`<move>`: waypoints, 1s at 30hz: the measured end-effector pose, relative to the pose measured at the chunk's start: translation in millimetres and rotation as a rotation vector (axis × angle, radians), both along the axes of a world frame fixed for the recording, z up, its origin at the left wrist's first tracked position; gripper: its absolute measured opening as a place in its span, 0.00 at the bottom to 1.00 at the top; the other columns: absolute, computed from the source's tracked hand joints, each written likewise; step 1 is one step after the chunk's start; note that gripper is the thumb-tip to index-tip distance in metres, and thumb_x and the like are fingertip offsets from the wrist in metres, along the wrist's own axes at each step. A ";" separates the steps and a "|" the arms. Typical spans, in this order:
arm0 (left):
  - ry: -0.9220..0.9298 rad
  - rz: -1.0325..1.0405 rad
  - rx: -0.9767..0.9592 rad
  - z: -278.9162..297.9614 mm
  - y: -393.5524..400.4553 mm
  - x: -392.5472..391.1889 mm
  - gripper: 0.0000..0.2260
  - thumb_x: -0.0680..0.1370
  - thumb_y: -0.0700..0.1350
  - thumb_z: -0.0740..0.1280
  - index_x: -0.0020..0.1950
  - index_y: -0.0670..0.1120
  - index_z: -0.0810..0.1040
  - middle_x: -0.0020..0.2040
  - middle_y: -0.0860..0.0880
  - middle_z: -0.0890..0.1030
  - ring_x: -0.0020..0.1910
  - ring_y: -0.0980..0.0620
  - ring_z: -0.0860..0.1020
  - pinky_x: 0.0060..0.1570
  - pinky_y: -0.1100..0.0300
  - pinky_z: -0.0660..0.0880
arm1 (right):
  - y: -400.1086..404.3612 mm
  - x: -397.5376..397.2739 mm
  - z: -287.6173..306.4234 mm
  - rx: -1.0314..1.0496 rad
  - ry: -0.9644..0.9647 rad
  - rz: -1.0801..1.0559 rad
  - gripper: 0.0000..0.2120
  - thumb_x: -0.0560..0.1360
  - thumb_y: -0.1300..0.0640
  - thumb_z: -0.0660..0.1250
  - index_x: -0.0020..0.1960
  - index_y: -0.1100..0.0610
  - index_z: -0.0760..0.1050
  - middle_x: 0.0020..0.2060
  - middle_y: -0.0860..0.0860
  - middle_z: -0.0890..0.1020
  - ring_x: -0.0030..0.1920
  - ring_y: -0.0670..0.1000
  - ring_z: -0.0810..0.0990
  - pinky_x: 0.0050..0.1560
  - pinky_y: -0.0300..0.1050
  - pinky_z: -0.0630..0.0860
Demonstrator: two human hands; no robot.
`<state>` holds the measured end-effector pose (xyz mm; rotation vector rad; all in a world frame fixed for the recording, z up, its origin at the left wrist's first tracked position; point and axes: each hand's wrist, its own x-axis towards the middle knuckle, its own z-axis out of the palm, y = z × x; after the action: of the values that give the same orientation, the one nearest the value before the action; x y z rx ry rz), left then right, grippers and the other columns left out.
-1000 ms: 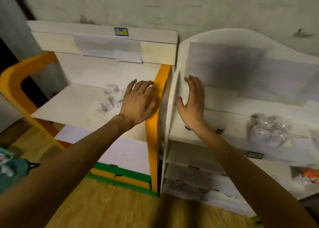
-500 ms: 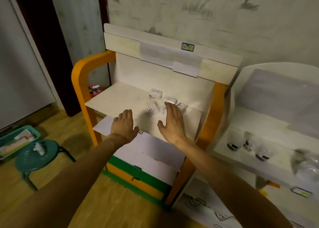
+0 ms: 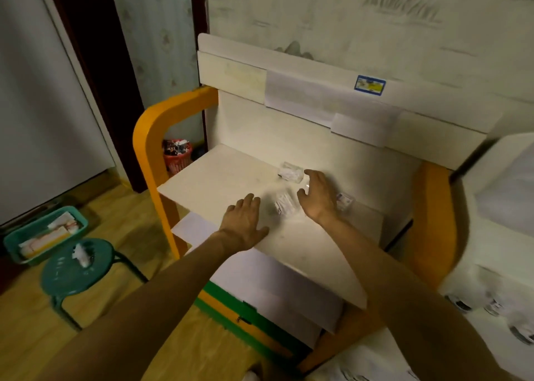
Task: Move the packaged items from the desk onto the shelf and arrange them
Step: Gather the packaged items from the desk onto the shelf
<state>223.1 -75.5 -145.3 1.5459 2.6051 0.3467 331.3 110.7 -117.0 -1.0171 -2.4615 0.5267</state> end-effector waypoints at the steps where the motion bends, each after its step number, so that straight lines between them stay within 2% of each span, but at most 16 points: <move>1: -0.007 -0.017 -0.007 0.8 13.9 -9.0 0.36 0.76 0.63 0.65 0.77 0.44 0.59 0.76 0.43 0.62 0.70 0.42 0.68 0.67 0.49 0.67 | 11.7 -11.2 -1.4 -0.008 -0.018 0.012 0.25 0.76 0.60 0.67 0.72 0.59 0.69 0.69 0.57 0.73 0.69 0.59 0.71 0.68 0.55 0.71; 6: -0.062 -0.042 0.029 -7.5 75.0 -43.7 0.42 0.69 0.74 0.63 0.73 0.47 0.63 0.70 0.47 0.70 0.64 0.45 0.74 0.62 0.49 0.73 | 65.3 -55.4 -17.4 0.011 -0.126 -0.016 0.25 0.77 0.58 0.67 0.73 0.57 0.69 0.70 0.55 0.74 0.69 0.58 0.71 0.67 0.51 0.72; 10: -0.082 -0.131 -0.025 -23.3 114.0 -60.4 0.48 0.69 0.74 0.65 0.79 0.48 0.56 0.79 0.48 0.61 0.74 0.46 0.66 0.70 0.48 0.67 | 105.0 -83.5 -29.3 0.083 -0.210 0.017 0.26 0.76 0.55 0.69 0.73 0.55 0.68 0.71 0.54 0.72 0.71 0.56 0.69 0.70 0.49 0.67; 13: -0.111 -0.155 0.002 -36.6 131.4 -72.7 0.44 0.73 0.67 0.68 0.80 0.47 0.56 0.79 0.48 0.63 0.74 0.47 0.66 0.71 0.51 0.65 | 120.8 -103.6 -46.6 0.121 -0.293 0.046 0.25 0.77 0.53 0.69 0.72 0.53 0.68 0.70 0.53 0.73 0.69 0.55 0.69 0.70 0.48 0.64; 17: -0.205 -0.066 -0.018 -44.6 150.2 -105.5 0.41 0.71 0.61 0.72 0.78 0.46 0.62 0.74 0.47 0.70 0.70 0.45 0.71 0.67 0.51 0.69 | 130.1 -126.9 -64.6 0.271 -0.395 -0.001 0.21 0.77 0.47 0.66 0.68 0.53 0.72 0.64 0.53 0.76 0.63 0.56 0.71 0.64 0.51 0.68; 19: -0.152 -0.025 -0.019 -48.6 150.9 -126.9 0.31 0.71 0.60 0.71 0.70 0.48 0.70 0.65 0.48 0.77 0.63 0.45 0.76 0.60 0.52 0.73 | 133.1 -138.3 -66.7 0.296 -0.411 -0.006 0.20 0.78 0.47 0.65 0.67 0.54 0.72 0.63 0.54 0.76 0.62 0.56 0.71 0.64 0.51 0.68; 21: -0.115 0.002 -0.005 -56.9 142.8 -139.2 0.22 0.72 0.59 0.71 0.60 0.50 0.72 0.56 0.50 0.77 0.56 0.47 0.77 0.53 0.55 0.75 | 133.6 -144.7 -71.1 0.294 -0.434 -0.008 0.20 0.79 0.47 0.64 0.68 0.54 0.72 0.64 0.54 0.76 0.63 0.56 0.71 0.65 0.51 0.67; 22: -0.138 0.007 0.015 -61.7 139.4 -141.2 0.25 0.70 0.59 0.72 0.62 0.50 0.72 0.58 0.50 0.76 0.57 0.47 0.76 0.55 0.55 0.75 | 134.0 -146.9 -73.5 0.290 -0.438 -0.008 0.21 0.79 0.46 0.64 0.68 0.54 0.71 0.64 0.54 0.76 0.63 0.57 0.71 0.65 0.51 0.67; 23: -0.178 0.003 0.034 -65.7 137.3 -140.8 0.31 0.69 0.61 0.74 0.66 0.50 0.69 0.63 0.50 0.75 0.60 0.47 0.75 0.58 0.54 0.74 | 134.3 -148.2 -75.4 0.286 -0.435 -0.010 0.22 0.79 0.46 0.64 0.69 0.55 0.71 0.64 0.55 0.75 0.63 0.57 0.71 0.65 0.52 0.67; 26: -0.276 -0.034 0.083 -66.3 147.6 -136.5 0.51 0.66 0.65 0.75 0.79 0.48 0.54 0.78 0.47 0.61 0.73 0.45 0.66 0.69 0.47 0.69 | 133.1 -152.7 -79.9 0.244 -0.396 -0.036 0.21 0.79 0.47 0.65 0.69 0.55 0.70 0.65 0.55 0.74 0.64 0.57 0.71 0.67 0.51 0.66; 28: -0.282 -0.076 0.066 -65.2 154.8 -134.7 0.53 0.68 0.65 0.74 0.81 0.49 0.46 0.81 0.48 0.54 0.77 0.46 0.60 0.73 0.46 0.64 | 125.8 -154.6 -82.5 0.190 -0.380 -0.036 0.22 0.78 0.49 0.67 0.69 0.55 0.70 0.66 0.55 0.74 0.65 0.57 0.71 0.69 0.51 0.65; 30: -0.244 -0.120 0.073 -65.3 156.2 -137.9 0.50 0.70 0.62 0.74 0.82 0.48 0.47 0.81 0.48 0.54 0.77 0.46 0.60 0.73 0.48 0.63 | 117.4 -155.0 -82.8 0.139 -0.381 -0.023 0.24 0.76 0.51 0.69 0.70 0.55 0.70 0.67 0.55 0.73 0.66 0.57 0.70 0.70 0.51 0.65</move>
<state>85.2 80.7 -210.6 1.5630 2.3286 0.5855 176.3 228.0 -199.7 -1.1761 -2.7636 0.1596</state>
